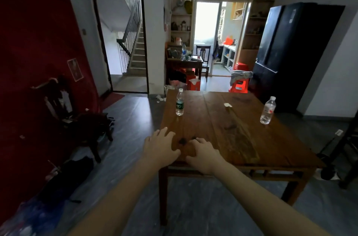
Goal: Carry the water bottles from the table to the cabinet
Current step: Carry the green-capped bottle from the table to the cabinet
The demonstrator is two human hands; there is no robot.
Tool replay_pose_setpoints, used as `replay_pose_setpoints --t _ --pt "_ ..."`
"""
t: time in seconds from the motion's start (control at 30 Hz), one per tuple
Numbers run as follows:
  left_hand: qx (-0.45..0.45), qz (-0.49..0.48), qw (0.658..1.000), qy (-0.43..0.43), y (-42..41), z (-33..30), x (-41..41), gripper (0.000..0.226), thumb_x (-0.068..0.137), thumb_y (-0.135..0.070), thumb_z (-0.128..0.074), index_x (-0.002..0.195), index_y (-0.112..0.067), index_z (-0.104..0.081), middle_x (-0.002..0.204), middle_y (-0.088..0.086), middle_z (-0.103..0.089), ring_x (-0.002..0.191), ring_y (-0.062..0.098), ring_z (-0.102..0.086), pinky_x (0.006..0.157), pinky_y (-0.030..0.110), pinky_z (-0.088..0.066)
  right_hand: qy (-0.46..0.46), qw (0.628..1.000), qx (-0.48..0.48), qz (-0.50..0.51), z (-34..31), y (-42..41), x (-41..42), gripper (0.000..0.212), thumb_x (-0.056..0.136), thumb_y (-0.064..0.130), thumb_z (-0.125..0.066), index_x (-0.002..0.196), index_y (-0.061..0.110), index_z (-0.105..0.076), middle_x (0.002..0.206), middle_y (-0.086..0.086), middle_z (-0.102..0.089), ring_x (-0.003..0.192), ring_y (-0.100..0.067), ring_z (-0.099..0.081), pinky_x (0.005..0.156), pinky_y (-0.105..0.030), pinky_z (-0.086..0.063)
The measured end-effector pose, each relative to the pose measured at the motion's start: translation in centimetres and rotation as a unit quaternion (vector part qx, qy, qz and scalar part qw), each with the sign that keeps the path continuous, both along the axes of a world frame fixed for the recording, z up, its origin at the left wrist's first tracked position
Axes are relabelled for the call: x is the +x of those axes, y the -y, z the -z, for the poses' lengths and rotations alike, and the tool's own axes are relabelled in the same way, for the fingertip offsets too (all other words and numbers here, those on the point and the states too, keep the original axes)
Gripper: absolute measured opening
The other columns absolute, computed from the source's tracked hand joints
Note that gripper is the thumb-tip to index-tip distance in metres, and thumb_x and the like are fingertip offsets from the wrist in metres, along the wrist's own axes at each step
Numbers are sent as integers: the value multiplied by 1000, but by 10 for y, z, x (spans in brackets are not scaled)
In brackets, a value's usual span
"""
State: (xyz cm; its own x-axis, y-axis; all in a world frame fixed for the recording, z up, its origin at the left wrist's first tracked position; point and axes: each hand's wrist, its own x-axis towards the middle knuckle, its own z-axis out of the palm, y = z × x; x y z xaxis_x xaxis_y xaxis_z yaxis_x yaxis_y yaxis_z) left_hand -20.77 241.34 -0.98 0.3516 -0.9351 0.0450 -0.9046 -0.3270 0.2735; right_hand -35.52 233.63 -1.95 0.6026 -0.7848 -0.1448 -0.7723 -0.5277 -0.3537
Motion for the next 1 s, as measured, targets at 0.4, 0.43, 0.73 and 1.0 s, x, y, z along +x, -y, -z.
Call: replay_pose_setpoints --t 0.4,0.43,0.73,1.0 --pt "59 0 998 -4 216 21 171 68 96 -51 -54 155 -28 -32 169 4 -20 154 29 -21 122 54 -26 -21 999 5 35 13 205 155 69 92 46 -57 153 28 -30 162 -4 -24 145 -27 -29 115 -53 -32" --pt "64 2 998 -7 236 23 182 69 96 -51 -54 156 -28 -31 169 4 -18 154 30 -20 122 55 -25 -17 999 4 42 14 221 163 68 92 45 -57 153 28 -30 162 -3 -24 145 -26 -29 115 -52 -33" --pt "135 36 990 -28 360 62 233 70 95 -54 -53 157 -30 -30 170 1 -16 156 28 -17 125 53 -20 -26 994 50 98 49 332 195 68 93 44 -55 154 26 -29 162 -2 -23 146 -25 -28 114 -50 -32" --pt "178 -1 982 -56 455 109 258 73 96 -54 -55 158 -29 -27 171 3 -13 156 28 -15 126 54 -13 -20 993 89 71 100 442 220 69 93 40 -58 154 27 -28 163 -1 -21 146 -23 -28 116 -50 -33"
